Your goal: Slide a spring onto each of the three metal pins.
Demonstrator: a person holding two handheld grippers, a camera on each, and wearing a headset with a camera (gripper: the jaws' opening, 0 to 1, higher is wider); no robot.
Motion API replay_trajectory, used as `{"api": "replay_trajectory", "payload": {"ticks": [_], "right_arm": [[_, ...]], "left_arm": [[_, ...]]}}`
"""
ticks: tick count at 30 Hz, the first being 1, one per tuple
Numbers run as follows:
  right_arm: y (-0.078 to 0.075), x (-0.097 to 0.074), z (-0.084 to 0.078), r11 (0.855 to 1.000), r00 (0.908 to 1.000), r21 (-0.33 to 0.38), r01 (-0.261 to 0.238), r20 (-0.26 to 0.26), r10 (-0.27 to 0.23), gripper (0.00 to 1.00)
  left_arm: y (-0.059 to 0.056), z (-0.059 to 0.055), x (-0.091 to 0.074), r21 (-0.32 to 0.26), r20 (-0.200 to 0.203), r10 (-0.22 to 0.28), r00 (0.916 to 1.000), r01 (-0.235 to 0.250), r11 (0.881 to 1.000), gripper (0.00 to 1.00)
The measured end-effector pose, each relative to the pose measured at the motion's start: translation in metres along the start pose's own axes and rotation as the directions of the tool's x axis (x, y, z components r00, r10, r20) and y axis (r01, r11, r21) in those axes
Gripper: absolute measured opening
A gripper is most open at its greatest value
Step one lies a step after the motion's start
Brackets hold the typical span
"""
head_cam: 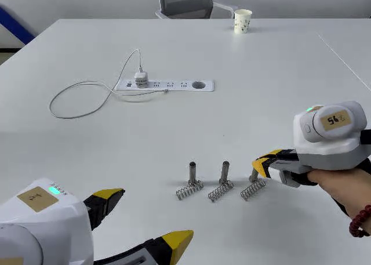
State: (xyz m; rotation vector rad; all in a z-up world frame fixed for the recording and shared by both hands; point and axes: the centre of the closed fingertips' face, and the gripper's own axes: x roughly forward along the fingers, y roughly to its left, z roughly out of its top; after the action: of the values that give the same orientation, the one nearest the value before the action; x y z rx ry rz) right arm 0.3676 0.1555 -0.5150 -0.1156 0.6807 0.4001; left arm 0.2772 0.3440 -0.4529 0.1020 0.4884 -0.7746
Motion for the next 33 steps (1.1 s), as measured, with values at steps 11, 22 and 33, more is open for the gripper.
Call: {"api": "replay_trajectory", "payload": {"ticks": [11,22,33], "right_arm": [[0.001,-0.009,0.008,1.0,0.9992,0.005,-0.01,0.039,0.01,0.23],[0.006,-0.021,0.012,0.999,0.9969,0.017,-0.036,0.07,0.035,0.36],[0.013,-0.034,0.005,0.997,0.9945,0.027,-0.072,0.078,0.07,0.48]], "left_arm": [[-0.003,-0.001,0.003,0.011,-0.006,-0.013,0.9999,0.013,1.0,0.7],[-0.003,0.0,0.005,0.022,-0.007,-0.018,0.9998,0.018,1.0,0.7],[0.001,0.0,0.007,0.046,-0.014,-0.02,0.9997,0.021,0.999,0.7]]}}
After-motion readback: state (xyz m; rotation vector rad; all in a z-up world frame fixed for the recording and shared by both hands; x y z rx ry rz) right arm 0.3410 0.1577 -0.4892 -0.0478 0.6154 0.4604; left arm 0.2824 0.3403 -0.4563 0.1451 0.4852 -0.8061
